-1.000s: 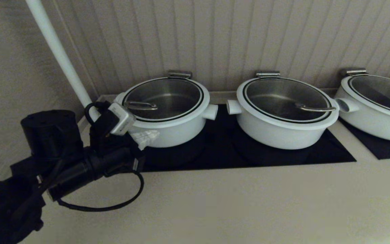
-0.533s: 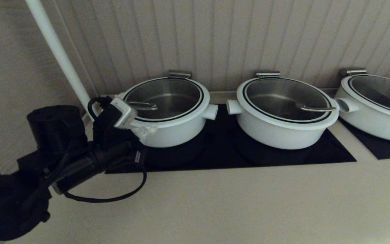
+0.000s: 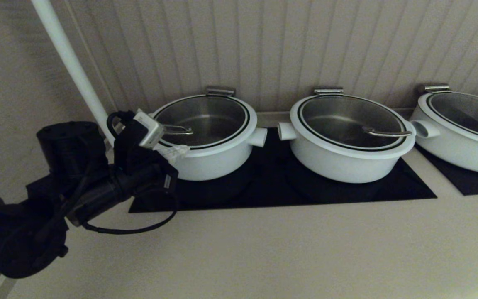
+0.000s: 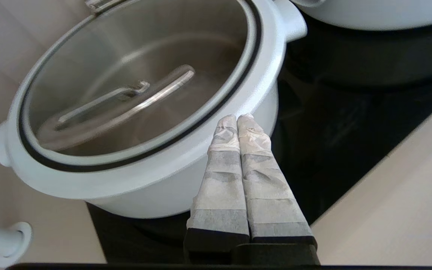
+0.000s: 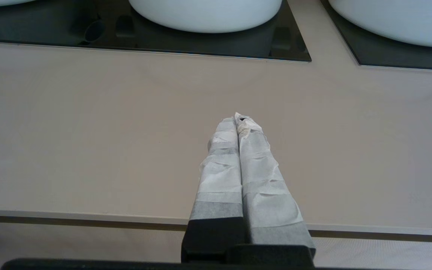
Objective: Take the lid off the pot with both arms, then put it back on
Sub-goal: Open the food pot lid a small opening with the left arm
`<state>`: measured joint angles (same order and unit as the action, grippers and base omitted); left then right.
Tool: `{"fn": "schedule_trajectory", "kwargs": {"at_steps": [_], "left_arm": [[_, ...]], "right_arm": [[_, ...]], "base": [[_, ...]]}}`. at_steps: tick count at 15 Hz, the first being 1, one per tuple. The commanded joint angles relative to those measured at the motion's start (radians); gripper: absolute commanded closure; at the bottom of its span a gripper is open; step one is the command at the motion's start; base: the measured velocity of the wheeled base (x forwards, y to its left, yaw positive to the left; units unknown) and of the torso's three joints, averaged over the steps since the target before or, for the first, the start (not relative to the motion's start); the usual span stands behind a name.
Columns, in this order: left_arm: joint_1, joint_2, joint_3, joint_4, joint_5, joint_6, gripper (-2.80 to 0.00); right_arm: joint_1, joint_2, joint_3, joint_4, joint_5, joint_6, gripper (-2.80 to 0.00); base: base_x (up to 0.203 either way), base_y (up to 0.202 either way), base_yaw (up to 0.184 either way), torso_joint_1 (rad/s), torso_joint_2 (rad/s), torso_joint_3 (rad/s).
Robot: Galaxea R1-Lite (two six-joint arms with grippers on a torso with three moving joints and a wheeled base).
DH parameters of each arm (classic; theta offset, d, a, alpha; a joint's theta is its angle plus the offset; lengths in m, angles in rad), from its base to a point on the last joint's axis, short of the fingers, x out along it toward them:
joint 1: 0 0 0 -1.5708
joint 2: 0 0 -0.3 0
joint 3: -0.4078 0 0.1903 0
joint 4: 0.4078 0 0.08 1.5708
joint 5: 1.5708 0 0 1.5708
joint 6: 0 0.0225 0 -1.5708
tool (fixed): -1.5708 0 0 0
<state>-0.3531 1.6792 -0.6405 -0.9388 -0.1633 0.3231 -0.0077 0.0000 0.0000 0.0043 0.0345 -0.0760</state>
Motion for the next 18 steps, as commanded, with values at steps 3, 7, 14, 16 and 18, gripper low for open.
{"fn": "schedule_trajectory", "kwargs": {"at_steps": [3, 7, 14, 16, 18], "left_arm": [[0.008, 0.044, -0.01, -0.094, -0.001, 0.005, 0.0], [0.008, 0.092, -0.009, -0.207, 0.012, 0.004, 0.0], [0.017, 0.065, 0.033, -0.19, 0.013, 0.002, 0.0], [0.022, 0.076, 0.031, -0.19, 0.013, 0.003, 0.0], [0.032, 0.097, 0.027, -0.195, 0.012, 0.005, 0.0]], "right_arm": [[0.0, 0.0, 0.0, 0.0, 0.001, -0.001, 0.0], [0.0, 0.0, 0.0, 0.0, 0.0, -0.001, 0.0], [0.0, 0.0, 0.0, 0.0, 0.0, -0.001, 0.0], [0.0, 0.0, 0.0, 0.0, 0.0, -0.001, 0.0], [0.0, 0.0, 0.0, 0.0, -0.001, -0.001, 0.0]], "base": [[0.0, 0.0, 0.0, 0.0, 0.0, 0.0], [0.0, 0.0, 0.0, 0.0, 0.0, 0.0], [0.0, 0.0, 0.0, 0.0, 0.0, 0.0], [0.0, 0.0, 0.0, 0.0, 0.0, 0.0], [0.0, 0.0, 0.0, 0.0, 0.0, 0.0]]}}
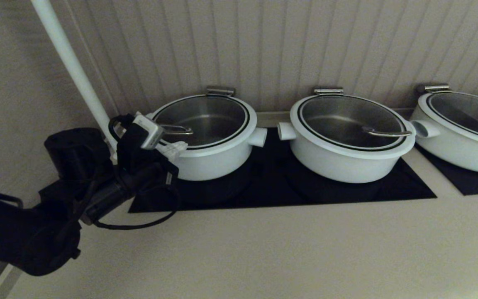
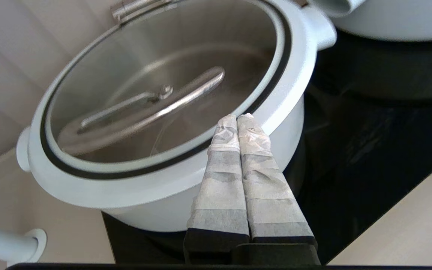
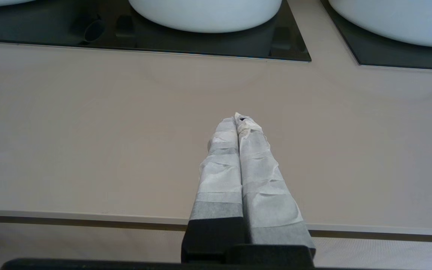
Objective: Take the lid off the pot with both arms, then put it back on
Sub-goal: Open the food pot lid a small opening with the left arm
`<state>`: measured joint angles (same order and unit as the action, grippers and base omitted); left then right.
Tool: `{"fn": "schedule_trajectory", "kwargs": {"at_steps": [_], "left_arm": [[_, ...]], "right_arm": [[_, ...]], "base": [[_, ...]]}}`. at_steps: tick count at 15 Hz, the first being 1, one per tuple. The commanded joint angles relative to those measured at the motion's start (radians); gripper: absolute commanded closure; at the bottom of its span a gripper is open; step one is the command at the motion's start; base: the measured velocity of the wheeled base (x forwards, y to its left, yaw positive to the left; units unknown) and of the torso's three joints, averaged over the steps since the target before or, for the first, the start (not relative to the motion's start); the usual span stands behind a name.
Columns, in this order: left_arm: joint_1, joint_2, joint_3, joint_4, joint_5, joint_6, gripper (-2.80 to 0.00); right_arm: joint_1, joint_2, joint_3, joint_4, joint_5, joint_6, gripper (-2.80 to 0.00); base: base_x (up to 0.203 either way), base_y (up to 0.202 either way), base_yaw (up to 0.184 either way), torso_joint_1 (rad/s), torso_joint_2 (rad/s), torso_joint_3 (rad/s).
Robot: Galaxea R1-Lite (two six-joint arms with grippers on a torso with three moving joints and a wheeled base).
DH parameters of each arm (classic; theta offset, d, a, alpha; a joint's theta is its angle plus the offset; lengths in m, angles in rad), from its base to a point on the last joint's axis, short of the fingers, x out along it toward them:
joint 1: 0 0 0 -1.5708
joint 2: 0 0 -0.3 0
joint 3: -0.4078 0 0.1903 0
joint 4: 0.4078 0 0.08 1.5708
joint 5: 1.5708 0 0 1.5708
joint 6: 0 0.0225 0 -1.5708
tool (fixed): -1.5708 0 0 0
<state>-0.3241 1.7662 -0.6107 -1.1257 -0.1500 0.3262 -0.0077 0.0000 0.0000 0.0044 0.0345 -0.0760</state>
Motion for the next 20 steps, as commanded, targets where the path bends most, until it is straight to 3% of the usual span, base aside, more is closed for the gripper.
{"fn": "schedule_trajectory", "kwargs": {"at_steps": [1, 20], "left_arm": [[0.006, 0.016, -0.003, -0.009, 0.0, 0.002, 0.0], [0.076, 0.111, -0.154, -0.016, -0.006, 0.024, 0.0]], "right_arm": [[0.0, 0.0, 0.0, 0.0, 0.001, -0.001, 0.0], [0.0, 0.0, 0.0, 0.0, 0.001, -0.001, 0.0]], "base": [[0.0, 0.0, 0.0, 0.0, 0.0, 0.0], [0.0, 0.0, 0.0, 0.0, 0.0, 0.0]]}}
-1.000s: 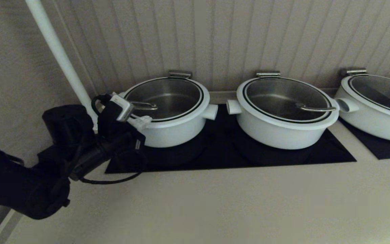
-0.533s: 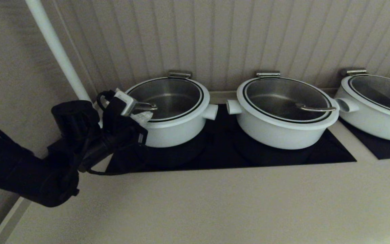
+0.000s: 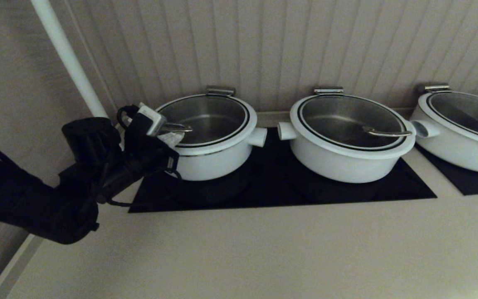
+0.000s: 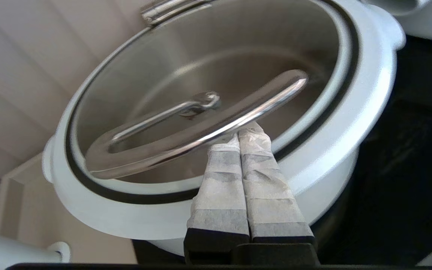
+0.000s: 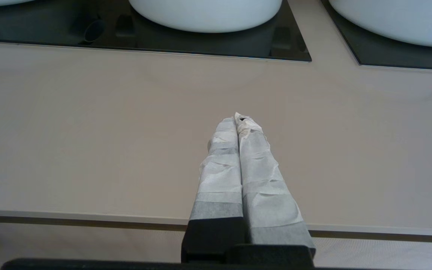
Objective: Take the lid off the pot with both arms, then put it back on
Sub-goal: Open the food pot lid a small opening with the left arm
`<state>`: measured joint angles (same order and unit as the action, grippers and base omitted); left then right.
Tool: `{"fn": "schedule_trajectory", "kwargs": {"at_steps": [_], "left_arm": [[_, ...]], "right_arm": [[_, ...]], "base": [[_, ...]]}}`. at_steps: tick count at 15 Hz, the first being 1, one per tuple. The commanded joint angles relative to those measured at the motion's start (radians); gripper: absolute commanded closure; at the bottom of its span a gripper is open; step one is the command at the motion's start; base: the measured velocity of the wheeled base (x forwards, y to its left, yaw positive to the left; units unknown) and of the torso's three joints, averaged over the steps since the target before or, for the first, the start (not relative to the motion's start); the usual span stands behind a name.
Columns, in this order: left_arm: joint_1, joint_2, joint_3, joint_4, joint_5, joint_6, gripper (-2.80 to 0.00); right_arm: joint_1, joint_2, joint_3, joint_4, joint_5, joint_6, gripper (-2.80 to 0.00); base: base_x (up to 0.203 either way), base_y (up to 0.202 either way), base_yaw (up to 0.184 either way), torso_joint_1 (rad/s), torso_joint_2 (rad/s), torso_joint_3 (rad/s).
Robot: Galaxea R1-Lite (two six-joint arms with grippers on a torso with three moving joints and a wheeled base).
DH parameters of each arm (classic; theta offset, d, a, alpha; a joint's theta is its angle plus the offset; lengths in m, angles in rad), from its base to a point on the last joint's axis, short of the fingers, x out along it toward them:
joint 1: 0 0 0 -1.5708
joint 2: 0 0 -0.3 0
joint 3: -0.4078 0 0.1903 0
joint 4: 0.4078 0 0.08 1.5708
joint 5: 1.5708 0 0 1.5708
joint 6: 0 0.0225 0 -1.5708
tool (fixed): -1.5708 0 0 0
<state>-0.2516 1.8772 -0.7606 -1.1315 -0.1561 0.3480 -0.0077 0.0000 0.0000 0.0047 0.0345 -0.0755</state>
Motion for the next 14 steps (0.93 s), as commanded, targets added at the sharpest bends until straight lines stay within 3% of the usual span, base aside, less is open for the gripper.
{"fn": "schedule_trajectory", "kwargs": {"at_steps": [1, 14], "left_arm": [[0.006, 0.0, -0.015, -0.01, 0.0, 0.002, 0.0], [0.016, -0.003, -0.124, -0.002, -0.001, -0.001, 0.0]], "right_arm": [[0.0, 0.0, 0.0, 0.0, 0.001, -0.001, 0.0], [0.0, 0.0, 0.0, 0.0, -0.001, -0.001, 0.0]], "base": [[0.0, 0.0, 0.0, 0.0, 0.0, 0.0], [0.0, 0.0, 0.0, 0.0, 0.0, 0.0]]}}
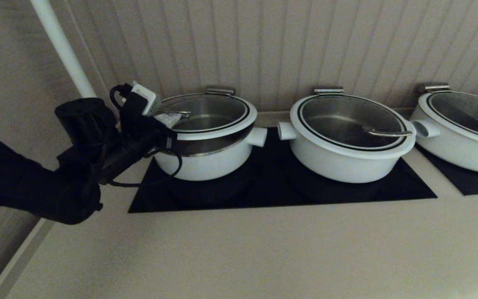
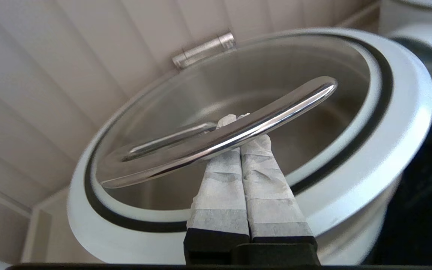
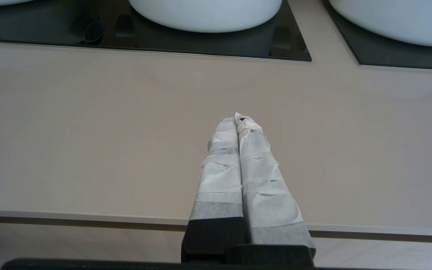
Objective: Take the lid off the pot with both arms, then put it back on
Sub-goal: Open the food pot lid a small opening with the left arm
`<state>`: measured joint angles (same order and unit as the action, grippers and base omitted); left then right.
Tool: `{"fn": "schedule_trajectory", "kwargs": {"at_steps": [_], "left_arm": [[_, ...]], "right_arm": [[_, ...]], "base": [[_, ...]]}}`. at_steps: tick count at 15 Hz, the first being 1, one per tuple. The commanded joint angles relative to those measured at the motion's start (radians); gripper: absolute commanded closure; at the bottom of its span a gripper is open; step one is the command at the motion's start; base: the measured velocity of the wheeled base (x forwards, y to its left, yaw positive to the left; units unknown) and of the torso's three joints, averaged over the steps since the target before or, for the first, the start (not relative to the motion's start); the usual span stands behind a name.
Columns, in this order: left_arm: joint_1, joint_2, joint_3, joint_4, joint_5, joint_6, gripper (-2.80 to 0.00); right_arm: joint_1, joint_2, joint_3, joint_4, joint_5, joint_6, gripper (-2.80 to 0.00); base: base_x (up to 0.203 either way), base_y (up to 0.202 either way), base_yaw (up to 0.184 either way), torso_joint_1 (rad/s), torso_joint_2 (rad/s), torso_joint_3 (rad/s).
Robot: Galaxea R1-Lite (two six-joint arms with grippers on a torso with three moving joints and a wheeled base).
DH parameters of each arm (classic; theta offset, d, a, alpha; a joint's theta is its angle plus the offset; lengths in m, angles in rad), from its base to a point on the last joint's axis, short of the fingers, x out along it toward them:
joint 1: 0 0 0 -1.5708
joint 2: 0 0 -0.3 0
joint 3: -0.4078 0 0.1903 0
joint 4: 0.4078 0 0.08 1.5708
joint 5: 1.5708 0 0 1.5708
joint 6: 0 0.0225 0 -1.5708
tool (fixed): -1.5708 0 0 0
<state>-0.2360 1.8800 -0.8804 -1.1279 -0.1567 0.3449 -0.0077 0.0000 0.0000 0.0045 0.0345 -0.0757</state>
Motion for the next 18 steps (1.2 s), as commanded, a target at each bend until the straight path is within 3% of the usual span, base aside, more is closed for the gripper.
{"fn": "schedule_trajectory", "kwargs": {"at_steps": [1, 18], "left_arm": [[0.003, -0.006, -0.012, -0.005, -0.001, 0.002, 0.0], [0.01, 0.001, -0.032, -0.009, -0.001, -0.009, 0.0]], "right_arm": [[0.0, 0.0, 0.0, 0.0, 0.001, -0.001, 0.0], [0.0, 0.0, 0.0, 0.0, 0.001, -0.001, 0.0]], "base": [[0.0, 0.0, 0.0, 0.0, 0.0, 0.0], [0.0, 0.0, 0.0, 0.0, 0.0, 0.0]]}}
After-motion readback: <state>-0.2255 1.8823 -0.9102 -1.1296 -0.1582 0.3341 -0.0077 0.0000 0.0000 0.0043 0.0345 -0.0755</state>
